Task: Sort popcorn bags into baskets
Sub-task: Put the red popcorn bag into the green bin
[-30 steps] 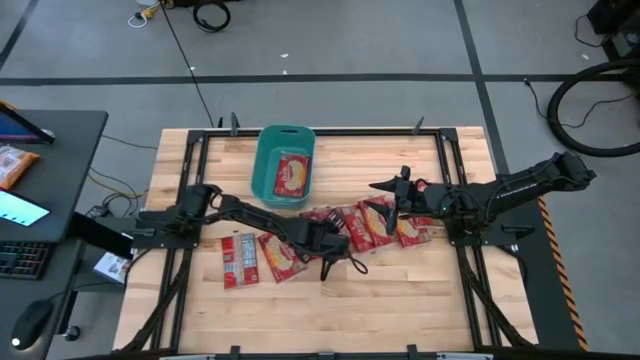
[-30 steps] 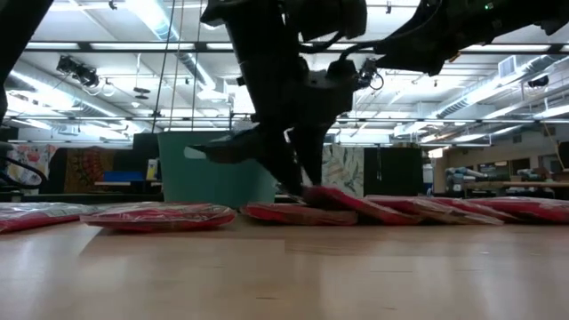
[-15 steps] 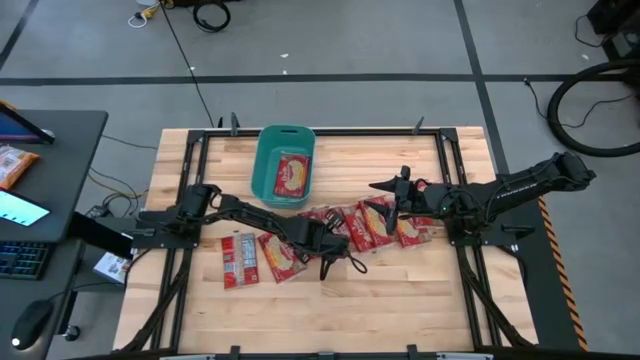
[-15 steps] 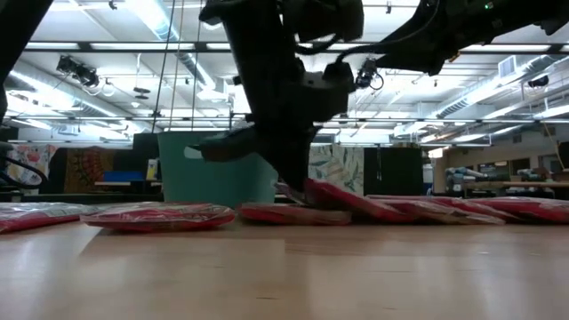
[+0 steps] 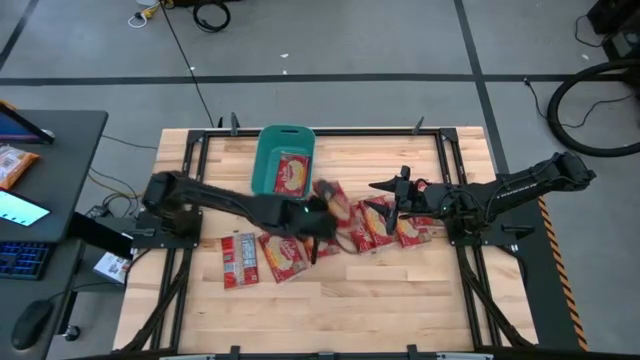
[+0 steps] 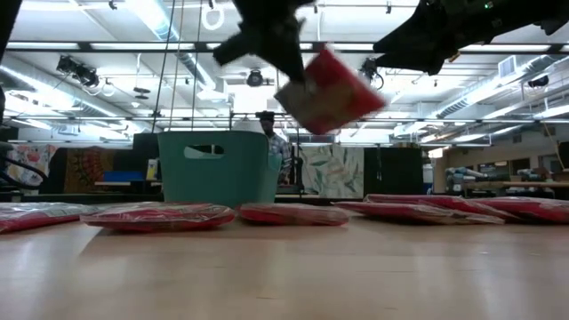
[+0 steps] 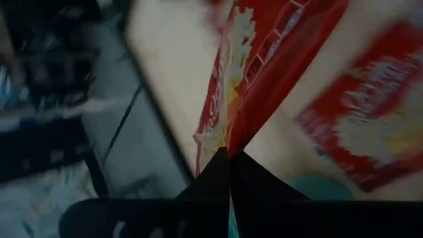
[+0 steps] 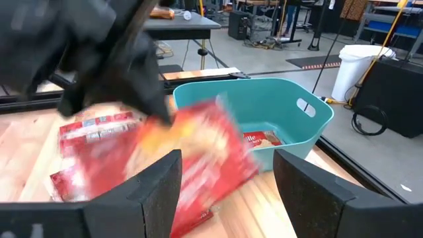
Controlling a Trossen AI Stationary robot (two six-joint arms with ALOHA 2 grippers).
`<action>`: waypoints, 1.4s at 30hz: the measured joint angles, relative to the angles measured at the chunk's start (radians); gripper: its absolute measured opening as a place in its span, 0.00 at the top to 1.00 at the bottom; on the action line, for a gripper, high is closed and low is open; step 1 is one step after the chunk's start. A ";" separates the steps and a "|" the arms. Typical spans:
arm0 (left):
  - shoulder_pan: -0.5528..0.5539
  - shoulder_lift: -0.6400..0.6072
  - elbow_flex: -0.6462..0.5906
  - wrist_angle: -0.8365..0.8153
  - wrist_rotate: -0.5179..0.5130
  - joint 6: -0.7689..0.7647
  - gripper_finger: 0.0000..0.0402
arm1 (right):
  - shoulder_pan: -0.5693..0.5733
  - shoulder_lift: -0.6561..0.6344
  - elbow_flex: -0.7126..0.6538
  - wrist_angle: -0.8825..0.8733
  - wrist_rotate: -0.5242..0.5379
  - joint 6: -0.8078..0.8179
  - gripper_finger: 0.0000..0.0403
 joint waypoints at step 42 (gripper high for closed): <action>0.717 -0.155 -0.141 -0.459 0.886 -1.247 0.97 | 0.000 0.011 0.000 0.024 -0.026 -0.001 0.40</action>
